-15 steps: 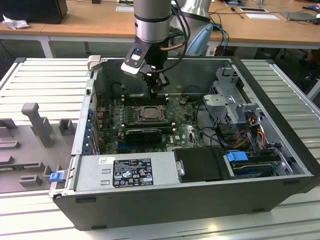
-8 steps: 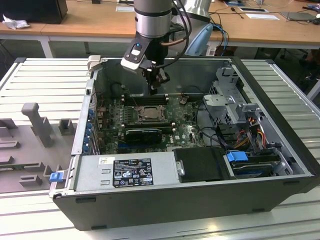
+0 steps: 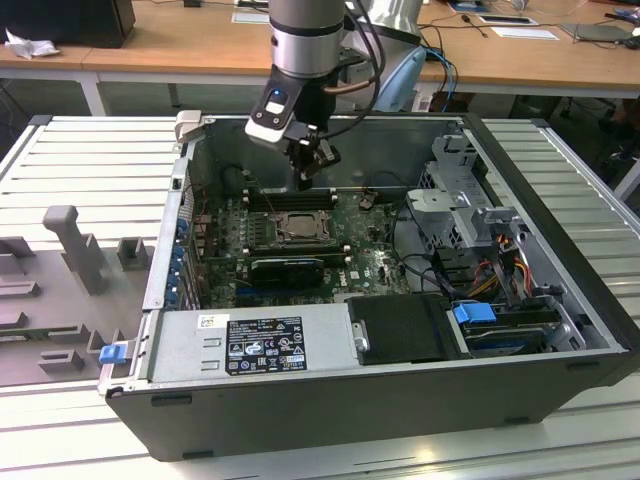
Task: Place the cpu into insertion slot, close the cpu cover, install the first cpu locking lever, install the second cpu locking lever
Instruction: 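Install the first cpu locking lever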
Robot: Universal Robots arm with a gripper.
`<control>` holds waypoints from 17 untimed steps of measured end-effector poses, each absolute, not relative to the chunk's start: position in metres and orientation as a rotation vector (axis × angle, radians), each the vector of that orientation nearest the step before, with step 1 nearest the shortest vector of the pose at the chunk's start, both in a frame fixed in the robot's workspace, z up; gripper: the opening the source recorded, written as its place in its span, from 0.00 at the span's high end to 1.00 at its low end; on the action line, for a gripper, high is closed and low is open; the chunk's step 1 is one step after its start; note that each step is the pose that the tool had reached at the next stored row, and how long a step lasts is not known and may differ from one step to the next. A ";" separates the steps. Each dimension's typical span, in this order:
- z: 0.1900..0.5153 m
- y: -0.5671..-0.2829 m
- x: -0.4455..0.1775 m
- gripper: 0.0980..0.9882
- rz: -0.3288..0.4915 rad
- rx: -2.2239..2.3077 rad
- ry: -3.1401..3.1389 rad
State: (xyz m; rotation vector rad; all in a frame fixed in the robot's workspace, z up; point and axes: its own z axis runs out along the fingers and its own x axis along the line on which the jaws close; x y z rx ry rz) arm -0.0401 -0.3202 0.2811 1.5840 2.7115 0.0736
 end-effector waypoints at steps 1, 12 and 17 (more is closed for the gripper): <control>0.281 -0.320 -0.040 0.99 0.073 1.561 2.727; 0.279 -0.320 -0.040 0.99 0.071 1.193 2.914; 0.279 -0.320 -0.040 0.99 0.070 0.953 3.005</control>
